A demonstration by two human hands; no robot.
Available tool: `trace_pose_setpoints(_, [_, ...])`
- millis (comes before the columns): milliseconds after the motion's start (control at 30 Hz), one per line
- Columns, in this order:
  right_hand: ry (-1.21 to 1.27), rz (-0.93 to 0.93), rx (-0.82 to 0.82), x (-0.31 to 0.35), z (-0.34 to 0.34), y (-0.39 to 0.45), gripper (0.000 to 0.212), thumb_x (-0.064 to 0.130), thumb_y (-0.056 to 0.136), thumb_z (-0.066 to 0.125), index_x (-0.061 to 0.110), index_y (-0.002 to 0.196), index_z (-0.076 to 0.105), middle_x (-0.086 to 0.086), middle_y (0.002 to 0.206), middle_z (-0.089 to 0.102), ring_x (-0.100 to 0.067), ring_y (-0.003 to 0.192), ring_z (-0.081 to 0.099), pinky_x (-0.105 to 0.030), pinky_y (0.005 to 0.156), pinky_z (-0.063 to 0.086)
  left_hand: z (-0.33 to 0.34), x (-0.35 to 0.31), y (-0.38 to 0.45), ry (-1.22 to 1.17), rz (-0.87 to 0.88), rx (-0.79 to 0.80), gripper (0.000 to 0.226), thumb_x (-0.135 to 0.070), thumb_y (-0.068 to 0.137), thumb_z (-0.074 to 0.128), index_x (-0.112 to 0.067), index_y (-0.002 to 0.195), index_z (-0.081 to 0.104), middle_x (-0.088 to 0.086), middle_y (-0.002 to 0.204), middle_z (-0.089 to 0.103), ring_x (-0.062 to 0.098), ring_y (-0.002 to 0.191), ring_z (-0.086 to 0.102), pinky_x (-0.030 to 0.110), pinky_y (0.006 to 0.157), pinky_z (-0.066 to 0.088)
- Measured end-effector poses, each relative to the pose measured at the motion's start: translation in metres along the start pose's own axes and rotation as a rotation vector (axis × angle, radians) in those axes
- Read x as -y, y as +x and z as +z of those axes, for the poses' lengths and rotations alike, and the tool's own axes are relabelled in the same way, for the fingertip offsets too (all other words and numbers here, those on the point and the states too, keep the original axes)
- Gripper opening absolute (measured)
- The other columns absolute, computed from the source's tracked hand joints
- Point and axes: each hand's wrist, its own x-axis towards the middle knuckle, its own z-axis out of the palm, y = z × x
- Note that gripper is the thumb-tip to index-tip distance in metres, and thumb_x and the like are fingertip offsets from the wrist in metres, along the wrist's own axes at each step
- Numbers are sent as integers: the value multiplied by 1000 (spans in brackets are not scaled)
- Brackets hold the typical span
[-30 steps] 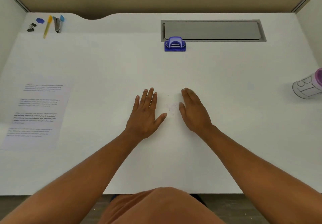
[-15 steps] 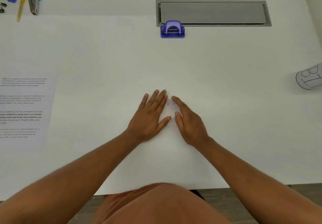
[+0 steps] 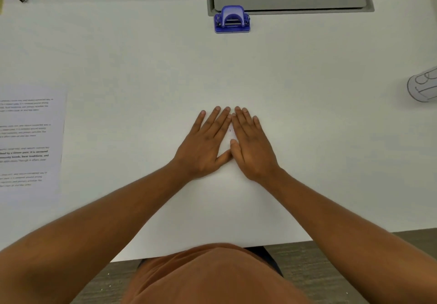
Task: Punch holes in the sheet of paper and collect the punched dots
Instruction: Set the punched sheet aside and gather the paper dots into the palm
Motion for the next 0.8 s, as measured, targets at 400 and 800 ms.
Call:
trace_pose_setpoints(400, [2, 86, -11, -30, -22, 32, 62, 30, 109, 36, 6, 164, 19, -12, 173, 14, -28, 161, 8, -49, 131, 10, -12, 14, 21, -23, -141, -5, 85, -61, 109, 27, -5, 170, 11, 15, 180, 4, 31, 167, 0, 54, 135, 4])
trace_pose_setpoints(800, [156, 87, -197, -5, -2, -35, 51, 14, 108, 38, 5, 158, 37, -8, 167, 35, -20, 158, 24, -50, 129, 20, 7, -10, -26, 0, -37, -47, 84, -62, 109, 28, -7, 171, 13, 12, 181, 7, 27, 168, 3, 55, 134, 9])
